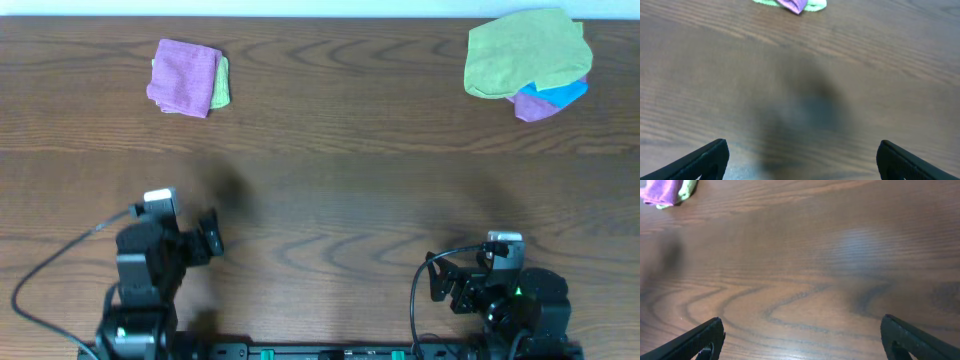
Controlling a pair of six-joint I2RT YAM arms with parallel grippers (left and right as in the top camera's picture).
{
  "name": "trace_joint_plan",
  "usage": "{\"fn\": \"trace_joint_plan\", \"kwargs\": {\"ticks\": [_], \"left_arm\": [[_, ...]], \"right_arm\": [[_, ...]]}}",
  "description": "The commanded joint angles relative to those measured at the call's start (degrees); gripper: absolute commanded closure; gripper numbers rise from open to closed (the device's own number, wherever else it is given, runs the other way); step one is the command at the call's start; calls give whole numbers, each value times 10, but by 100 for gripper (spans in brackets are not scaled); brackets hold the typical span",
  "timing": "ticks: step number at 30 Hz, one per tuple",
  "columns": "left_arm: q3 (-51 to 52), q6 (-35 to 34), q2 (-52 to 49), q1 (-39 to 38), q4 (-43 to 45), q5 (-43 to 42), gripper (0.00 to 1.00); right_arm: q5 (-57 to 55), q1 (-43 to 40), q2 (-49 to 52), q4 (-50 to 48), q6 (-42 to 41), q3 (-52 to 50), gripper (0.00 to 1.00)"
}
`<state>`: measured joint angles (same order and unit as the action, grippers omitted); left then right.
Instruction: Fold the cloth
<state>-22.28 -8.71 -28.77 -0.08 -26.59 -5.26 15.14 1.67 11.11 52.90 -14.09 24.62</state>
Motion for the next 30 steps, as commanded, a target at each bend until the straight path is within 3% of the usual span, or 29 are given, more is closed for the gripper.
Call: {"fn": "trace_joint_plan", "kwargs": {"ticks": [1, 11, 22, 30], "left_arm": [[48, 10, 64, 0, 3, 26, 5], [147, 10, 184, 0, -4, 44, 5], [147, 71, 233, 0, -3, 47, 5], [147, 75, 258, 0, -3, 59, 5]], "right_arm": [[-3, -4, -3, 1, -7, -1, 1], [-3, -4, -3, 1, -7, -1, 1], [-3, -4, -3, 1, -7, -1, 1], [-3, -4, -3, 1, -7, -1, 1]]}}
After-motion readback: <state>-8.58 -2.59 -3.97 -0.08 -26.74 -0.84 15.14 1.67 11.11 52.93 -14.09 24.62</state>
